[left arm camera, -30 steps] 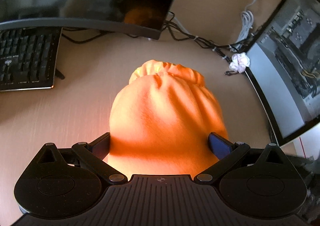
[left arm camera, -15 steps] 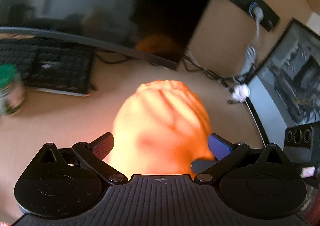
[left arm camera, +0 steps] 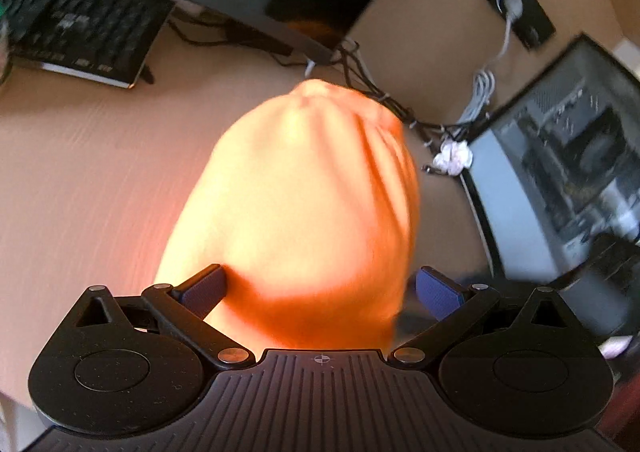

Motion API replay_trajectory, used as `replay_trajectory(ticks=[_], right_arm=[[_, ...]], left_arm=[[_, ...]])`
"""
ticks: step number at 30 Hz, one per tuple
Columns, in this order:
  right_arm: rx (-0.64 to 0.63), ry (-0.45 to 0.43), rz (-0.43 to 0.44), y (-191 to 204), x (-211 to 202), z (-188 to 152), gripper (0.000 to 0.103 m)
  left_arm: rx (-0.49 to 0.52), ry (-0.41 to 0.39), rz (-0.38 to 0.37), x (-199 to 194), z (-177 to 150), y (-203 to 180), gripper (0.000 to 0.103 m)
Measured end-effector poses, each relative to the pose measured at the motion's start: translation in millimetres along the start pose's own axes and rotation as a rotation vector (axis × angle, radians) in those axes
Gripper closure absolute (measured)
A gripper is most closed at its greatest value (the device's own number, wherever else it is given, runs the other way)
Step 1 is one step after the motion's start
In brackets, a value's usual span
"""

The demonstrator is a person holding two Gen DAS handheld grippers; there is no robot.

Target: Fold clothes

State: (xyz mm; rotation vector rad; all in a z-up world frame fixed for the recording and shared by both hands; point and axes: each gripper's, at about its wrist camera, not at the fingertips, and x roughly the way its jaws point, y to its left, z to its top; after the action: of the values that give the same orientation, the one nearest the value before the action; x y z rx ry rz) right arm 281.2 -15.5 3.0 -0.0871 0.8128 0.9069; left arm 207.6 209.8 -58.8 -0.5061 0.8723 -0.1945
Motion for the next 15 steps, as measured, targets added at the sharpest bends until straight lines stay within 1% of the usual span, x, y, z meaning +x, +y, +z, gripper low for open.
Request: replay_trajectory(ticks=[1,3,4,5,8,9,11,13,15], right_arm=[[-0.044,-0.038,-0.049,0,-9,9,0.030],[-0.084,-0.094,-0.107,2,-9,31,0.023],[-0.099,-0.119,-0.132,3,-5,43,0.016],[-0.122,-0.134,-0.160,5,5,52,0.012],[-0.199,-0.169,-0.247,12,40,77,0.010],[-0.229,-0.148,-0.277,11,54,78,0.010],[-0.291,-0.090,-0.338,9,84,77,0.010],[-0.363,-0.053,-0.406,3,96,62,0.010],[-0.280,-0.041,-0.408,-11,87,48,0.010]], left_arm=[[0.010,0.006,0.002,3,-1,-1,0.000],[0.030,0.019,0.007,8,-2,-3,0.000],[0.047,0.025,0.011,10,-5,-5,0.000],[0.066,0.030,0.015,12,-8,-7,0.000],[0.161,0.035,0.051,16,-19,-19,0.000],[0.189,0.036,0.064,17,-21,-23,0.000],[0.213,0.032,0.078,17,-20,-26,0.000],[0.225,0.023,0.074,15,-18,-27,0.000],[0.228,0.023,0.072,14,-16,-26,0.000]])
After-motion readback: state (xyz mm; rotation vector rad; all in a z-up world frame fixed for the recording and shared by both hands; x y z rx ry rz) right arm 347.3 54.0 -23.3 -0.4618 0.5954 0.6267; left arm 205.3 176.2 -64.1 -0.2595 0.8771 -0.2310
